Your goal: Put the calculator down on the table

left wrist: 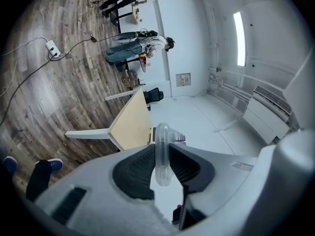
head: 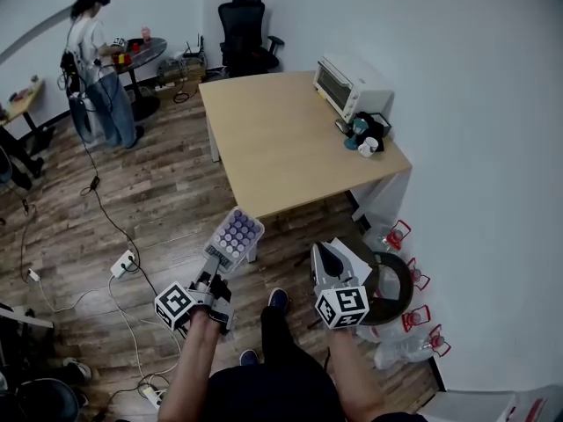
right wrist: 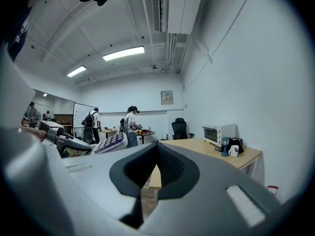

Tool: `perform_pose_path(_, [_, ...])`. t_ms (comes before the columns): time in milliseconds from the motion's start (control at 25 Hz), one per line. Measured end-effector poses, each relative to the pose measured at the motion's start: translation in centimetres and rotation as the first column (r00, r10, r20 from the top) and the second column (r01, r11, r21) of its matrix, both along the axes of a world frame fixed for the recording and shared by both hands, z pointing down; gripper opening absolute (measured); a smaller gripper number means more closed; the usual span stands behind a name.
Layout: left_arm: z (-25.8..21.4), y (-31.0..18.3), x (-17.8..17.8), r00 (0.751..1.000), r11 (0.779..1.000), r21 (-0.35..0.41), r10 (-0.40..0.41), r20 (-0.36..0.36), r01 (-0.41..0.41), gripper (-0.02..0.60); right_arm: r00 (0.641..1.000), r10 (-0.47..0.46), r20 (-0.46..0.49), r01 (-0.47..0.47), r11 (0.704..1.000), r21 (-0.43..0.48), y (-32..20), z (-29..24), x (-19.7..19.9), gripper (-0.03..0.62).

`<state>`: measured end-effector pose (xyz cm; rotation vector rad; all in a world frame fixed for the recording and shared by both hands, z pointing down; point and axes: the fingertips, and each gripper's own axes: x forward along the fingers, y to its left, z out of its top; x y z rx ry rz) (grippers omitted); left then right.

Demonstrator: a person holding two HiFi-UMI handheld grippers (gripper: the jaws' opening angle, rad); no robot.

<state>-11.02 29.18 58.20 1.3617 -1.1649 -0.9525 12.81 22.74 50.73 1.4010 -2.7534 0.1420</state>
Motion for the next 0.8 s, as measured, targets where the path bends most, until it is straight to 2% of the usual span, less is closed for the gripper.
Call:
perform_pose_path(480, [0.1, -14.3, -1.7, 1.000, 0.999, -0.022, -0.025, 0.015, 0.026, 0.087, 1.000, -0.013, 0.014, 0.013, 1.000, -0.009, -15.4, 0.2, -1.2, 0.009])
perform_pose_path(800, [-0.9, -26.8, -1.5, 0.998, 0.998, -0.013, -0.058, -0.002, 0.058, 0.089, 1.000, -0.018, 0.019, 0.018, 1.000, -0.010, -28.3, -0.5, -1.0, 0.009])
